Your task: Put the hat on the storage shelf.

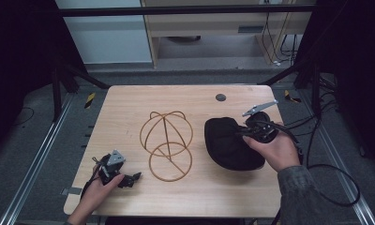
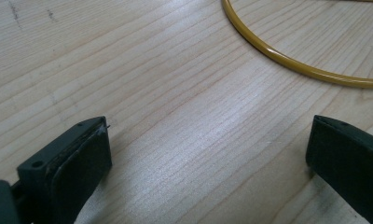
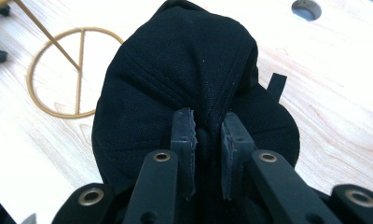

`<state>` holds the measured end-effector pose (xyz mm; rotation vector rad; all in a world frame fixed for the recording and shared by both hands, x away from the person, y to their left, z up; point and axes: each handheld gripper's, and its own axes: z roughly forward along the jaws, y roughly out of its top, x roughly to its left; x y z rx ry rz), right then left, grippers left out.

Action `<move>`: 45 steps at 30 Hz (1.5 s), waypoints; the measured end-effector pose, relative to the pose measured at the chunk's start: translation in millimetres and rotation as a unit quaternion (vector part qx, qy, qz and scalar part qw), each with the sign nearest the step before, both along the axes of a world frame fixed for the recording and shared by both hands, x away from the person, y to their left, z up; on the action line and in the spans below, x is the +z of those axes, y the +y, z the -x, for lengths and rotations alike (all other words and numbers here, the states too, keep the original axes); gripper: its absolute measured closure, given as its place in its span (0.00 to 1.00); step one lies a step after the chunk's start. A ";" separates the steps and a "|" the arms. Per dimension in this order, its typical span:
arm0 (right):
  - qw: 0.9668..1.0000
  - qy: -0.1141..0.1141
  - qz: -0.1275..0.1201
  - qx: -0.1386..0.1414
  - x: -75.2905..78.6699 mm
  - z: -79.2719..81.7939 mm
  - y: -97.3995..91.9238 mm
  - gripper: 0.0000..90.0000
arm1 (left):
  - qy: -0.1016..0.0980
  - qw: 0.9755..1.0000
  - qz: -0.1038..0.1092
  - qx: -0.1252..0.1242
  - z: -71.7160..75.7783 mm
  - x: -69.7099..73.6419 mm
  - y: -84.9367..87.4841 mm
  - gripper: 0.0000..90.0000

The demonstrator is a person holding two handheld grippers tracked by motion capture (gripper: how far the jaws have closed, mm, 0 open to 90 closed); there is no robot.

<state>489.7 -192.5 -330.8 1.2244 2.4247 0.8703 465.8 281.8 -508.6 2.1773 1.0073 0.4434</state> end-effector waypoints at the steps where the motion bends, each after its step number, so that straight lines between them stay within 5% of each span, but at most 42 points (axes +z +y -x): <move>1: 1.000 -0.002 -0.003 0.000 1.5 1.6 -1.7 0.87 | 0.000 1.000 0.000 0.000 0.0 0.0 0.0 0.00; 22: 0.998 -0.044 -0.041 -0.022 34.5 18.0 -26.2 0.87 | 0.000 1.000 0.000 0.000 -0.3 0.0 0.1 0.00; 45: 0.996 -0.068 -0.057 -0.026 72.7 27.9 -29.9 0.87 | -0.002 1.000 0.002 0.009 -4.4 -0.1 -0.7 0.00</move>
